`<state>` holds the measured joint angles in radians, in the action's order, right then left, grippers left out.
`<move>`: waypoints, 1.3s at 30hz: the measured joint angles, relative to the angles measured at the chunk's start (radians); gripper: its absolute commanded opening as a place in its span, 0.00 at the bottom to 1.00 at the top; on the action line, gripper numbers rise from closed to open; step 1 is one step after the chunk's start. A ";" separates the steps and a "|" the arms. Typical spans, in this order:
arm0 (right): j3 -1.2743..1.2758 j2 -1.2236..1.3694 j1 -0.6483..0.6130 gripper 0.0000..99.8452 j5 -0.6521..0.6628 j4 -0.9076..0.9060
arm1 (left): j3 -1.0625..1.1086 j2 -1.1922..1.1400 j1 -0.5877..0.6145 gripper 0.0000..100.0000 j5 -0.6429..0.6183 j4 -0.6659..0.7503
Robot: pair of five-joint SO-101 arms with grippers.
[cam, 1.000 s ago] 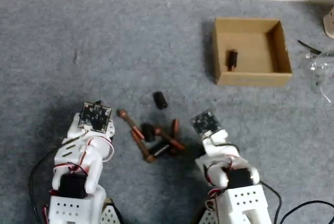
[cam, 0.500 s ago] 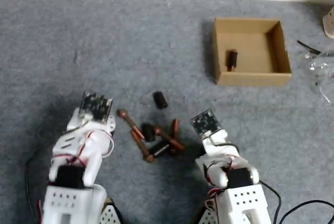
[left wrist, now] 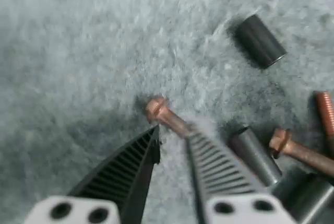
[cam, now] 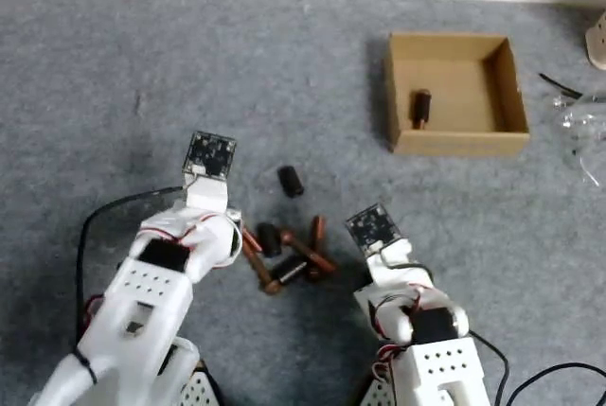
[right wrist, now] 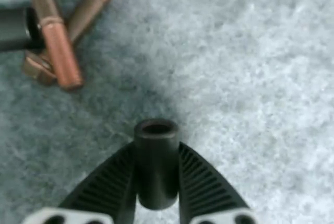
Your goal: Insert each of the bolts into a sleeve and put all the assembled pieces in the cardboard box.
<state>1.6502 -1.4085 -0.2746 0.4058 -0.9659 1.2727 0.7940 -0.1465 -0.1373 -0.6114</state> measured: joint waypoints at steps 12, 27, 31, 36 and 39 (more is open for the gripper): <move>0.000 0.000 0.000 0.00 0.000 0.000 | -0.002 -0.187 0.000 0.17 -0.072 0.117; 0.000 0.000 0.000 0.00 0.000 0.000 | -0.133 -0.407 0.029 0.18 -0.196 0.124; 0.000 0.000 0.000 0.00 0.000 0.000 | -0.150 -0.425 0.026 0.18 -0.279 0.124; 0.000 0.000 0.000 0.00 0.000 0.000 | -0.153 -0.427 0.028 0.18 -0.307 0.124; 0.000 0.000 0.000 0.00 0.000 0.000 | -0.153 -0.427 0.028 0.18 -0.307 0.124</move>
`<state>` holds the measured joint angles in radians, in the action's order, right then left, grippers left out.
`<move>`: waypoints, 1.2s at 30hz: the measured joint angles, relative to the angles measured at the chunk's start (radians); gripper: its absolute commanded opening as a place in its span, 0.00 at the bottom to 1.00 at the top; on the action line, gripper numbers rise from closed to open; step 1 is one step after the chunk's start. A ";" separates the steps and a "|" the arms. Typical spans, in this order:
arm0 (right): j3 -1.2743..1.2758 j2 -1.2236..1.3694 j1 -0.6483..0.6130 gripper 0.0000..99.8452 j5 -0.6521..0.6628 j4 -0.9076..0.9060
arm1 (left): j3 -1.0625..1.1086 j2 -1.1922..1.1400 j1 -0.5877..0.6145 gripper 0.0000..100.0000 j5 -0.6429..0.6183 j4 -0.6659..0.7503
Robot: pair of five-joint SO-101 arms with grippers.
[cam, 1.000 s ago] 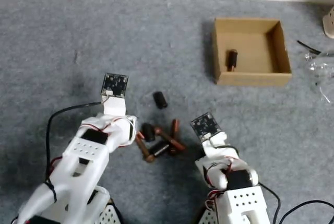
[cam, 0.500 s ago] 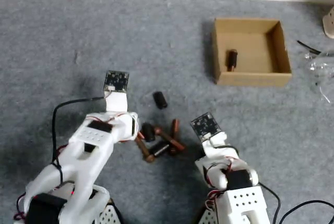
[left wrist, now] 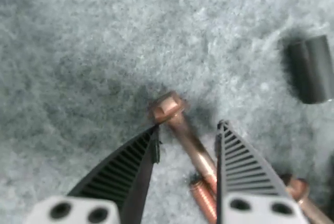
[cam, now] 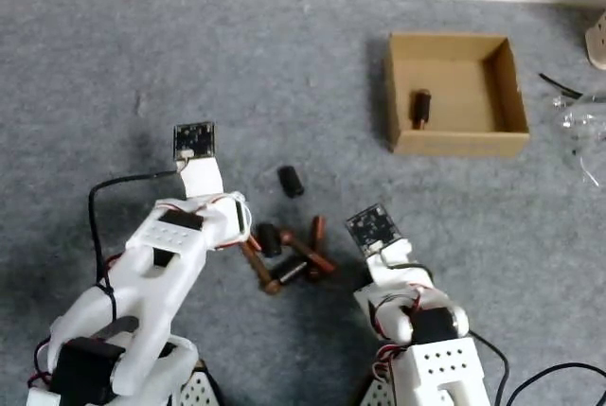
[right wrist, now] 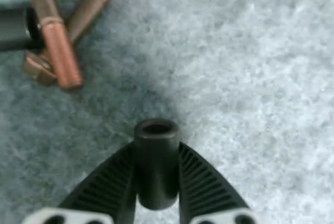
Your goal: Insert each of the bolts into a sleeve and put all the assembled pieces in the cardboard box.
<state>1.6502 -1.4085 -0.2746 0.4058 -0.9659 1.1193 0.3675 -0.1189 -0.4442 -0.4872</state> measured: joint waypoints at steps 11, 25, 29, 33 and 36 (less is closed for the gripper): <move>0.000 0.000 0.000 0.00 0.000 0.000 | -0.109 -0.071 0.000 0.17 -0.110 -0.190; 0.000 0.000 0.000 0.00 0.000 0.000 | -0.183 -0.130 -0.104 0.17 -0.135 -0.279; 0.000 0.000 0.000 0.01 0.000 0.000 | -0.183 -0.130 -0.106 0.17 -0.147 -0.282; 0.000 0.000 0.000 0.01 0.000 0.000 | -0.183 -0.130 -0.106 0.17 -0.210 -0.282; 0.000 0.000 0.000 0.01 0.000 0.000 | -0.183 -0.130 -0.095 0.17 -0.224 -0.282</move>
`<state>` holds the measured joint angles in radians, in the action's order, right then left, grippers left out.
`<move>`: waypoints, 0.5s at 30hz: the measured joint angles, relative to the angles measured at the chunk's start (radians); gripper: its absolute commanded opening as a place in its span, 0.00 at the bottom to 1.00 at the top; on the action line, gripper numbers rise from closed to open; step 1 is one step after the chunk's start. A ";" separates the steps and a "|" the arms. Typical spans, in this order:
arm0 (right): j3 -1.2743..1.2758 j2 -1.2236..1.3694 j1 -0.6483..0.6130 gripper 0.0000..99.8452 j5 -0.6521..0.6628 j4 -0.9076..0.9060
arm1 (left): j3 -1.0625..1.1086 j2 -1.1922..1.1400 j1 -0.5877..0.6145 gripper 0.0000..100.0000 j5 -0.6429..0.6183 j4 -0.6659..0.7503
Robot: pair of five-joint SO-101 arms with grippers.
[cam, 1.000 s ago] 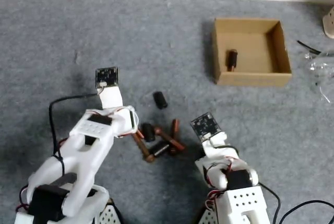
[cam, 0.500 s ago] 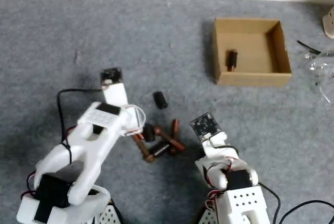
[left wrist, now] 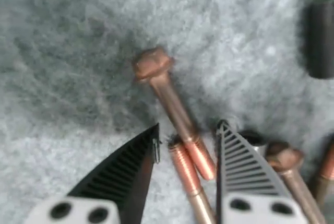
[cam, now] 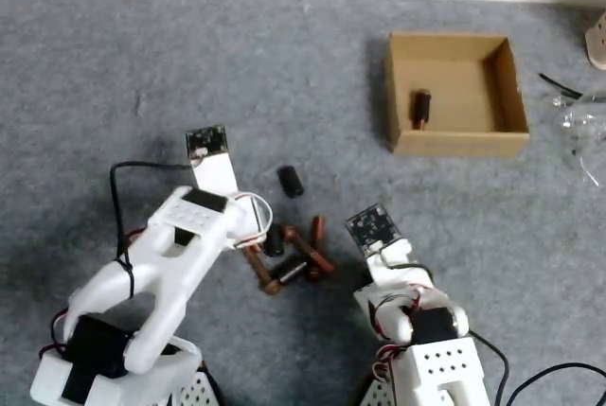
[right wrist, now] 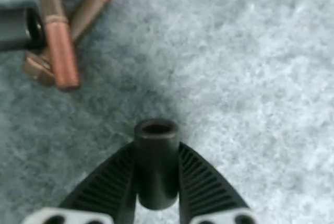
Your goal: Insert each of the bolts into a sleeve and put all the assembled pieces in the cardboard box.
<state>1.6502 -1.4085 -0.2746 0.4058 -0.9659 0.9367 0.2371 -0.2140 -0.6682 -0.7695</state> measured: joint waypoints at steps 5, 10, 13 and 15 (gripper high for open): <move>0.000 0.000 0.000 0.03 0.000 0.000 | 0.000 0.000 0.020 0.17 -0.005 0.000; 0.000 0.000 0.003 0.14 0.000 0.000 | 0.000 0.000 0.028 0.17 -0.005 0.000; 0.002 -0.002 0.034 0.15 0.000 0.000 | 0.000 0.000 0.028 0.17 -0.005 0.000; 0.002 -0.002 0.044 0.15 0.000 0.000 | 0.000 0.000 0.028 0.17 -0.005 0.000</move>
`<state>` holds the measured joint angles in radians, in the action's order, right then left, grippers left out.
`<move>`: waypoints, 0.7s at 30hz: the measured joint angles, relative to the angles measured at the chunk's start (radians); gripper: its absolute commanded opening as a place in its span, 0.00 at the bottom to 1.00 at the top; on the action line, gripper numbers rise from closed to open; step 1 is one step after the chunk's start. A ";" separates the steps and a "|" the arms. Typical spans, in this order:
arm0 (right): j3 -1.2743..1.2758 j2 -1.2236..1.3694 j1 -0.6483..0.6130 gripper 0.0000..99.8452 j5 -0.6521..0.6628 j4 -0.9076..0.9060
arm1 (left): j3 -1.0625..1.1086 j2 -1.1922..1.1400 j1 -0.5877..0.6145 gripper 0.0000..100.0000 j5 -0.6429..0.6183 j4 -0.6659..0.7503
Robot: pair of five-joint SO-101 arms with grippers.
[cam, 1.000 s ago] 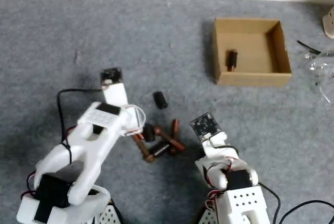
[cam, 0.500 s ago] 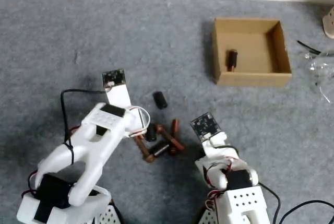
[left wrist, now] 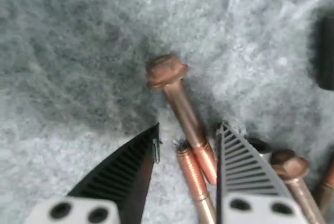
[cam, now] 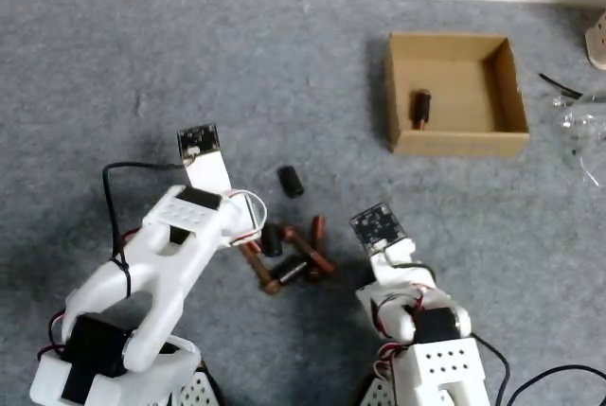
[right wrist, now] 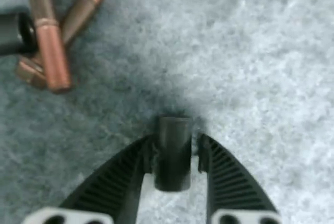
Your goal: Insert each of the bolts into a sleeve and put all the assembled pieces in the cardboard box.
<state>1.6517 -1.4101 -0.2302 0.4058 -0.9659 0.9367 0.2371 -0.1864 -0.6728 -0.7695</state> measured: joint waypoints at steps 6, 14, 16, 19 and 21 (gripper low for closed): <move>0.000 0.000 0.006 0.15 -0.014 0.000 | 0.000 0.000 0.000 0.17 0.000 0.000; 0.000 0.000 0.006 0.15 -0.035 0.000 | 0.000 -0.002 0.000 0.17 0.000 0.000; 0.000 0.000 0.006 0.15 -0.041 0.000 | 0.000 -0.002 0.000 0.17 0.000 0.000; 0.000 0.000 0.006 0.15 -0.078 0.003 | 0.000 -0.002 0.000 0.17 0.000 0.000; 0.000 0.000 0.031 0.15 -0.086 0.003 | 0.000 -0.002 0.000 0.17 0.000 0.000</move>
<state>1.6517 -1.4101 -0.1995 0.3199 -0.9628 0.9367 0.2355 -0.1864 -0.6728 -0.7695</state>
